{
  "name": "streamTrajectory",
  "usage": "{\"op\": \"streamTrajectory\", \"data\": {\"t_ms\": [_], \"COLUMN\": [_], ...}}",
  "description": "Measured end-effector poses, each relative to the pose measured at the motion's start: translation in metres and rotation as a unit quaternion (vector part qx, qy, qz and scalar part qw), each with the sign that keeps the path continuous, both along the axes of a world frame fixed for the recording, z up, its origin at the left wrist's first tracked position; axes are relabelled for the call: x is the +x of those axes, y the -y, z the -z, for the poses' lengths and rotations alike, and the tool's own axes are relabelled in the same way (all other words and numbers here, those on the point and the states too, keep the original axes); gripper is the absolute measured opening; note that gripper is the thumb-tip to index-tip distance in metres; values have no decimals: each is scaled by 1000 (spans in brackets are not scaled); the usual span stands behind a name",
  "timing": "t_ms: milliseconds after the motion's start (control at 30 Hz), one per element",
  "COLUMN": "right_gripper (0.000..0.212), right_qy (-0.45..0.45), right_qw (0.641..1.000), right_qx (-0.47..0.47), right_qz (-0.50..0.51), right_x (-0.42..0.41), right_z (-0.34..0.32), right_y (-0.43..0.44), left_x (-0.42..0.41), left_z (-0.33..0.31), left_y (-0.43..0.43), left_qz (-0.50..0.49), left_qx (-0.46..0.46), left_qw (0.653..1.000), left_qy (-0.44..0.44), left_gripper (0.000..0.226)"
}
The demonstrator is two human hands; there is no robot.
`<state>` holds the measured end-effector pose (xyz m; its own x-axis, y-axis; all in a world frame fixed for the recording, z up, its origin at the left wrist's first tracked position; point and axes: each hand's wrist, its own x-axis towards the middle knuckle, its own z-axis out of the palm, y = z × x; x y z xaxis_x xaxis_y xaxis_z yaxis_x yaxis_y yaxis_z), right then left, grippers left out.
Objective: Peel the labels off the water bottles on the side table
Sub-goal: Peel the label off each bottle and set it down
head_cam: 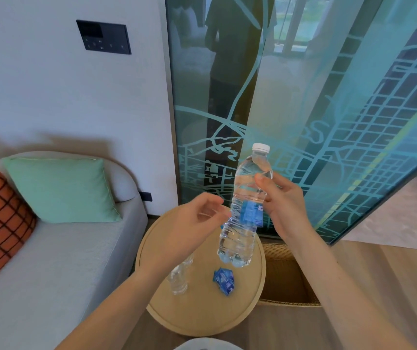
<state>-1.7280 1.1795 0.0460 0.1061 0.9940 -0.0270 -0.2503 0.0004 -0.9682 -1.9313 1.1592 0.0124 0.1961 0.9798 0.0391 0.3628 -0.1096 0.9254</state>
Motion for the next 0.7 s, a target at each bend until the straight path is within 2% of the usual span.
{"op": "streamTrajectory", "data": {"t_ms": [100,233,333,500,700], "right_gripper": [35,23,25,22,32], "right_qy": [9,1,3,1,52], "right_qw": [1000,1000,1000,1000,999], "right_qx": [-1,0,1,-5,-11], "right_qz": [12,10,18,17,-6], "right_x": [-3,-4,-6,-9,-11], "right_z": [-1,-2,-1,-1,-2], "right_y": [-2,-3,-3,-3,-6], "left_x": [11,18,22,27,25], "left_z": [-5,-18,-22,-19,-17], "left_y": [13,22,24,25,25], "left_qz": [28,56,73,60,49], "left_qx": [-23,-31,-33,-53,-73], "left_qw": [999,998,996,997,996], "left_qy": [-2,-19,-37,-23,11], "left_gripper": [37,43,45,44,39]}}
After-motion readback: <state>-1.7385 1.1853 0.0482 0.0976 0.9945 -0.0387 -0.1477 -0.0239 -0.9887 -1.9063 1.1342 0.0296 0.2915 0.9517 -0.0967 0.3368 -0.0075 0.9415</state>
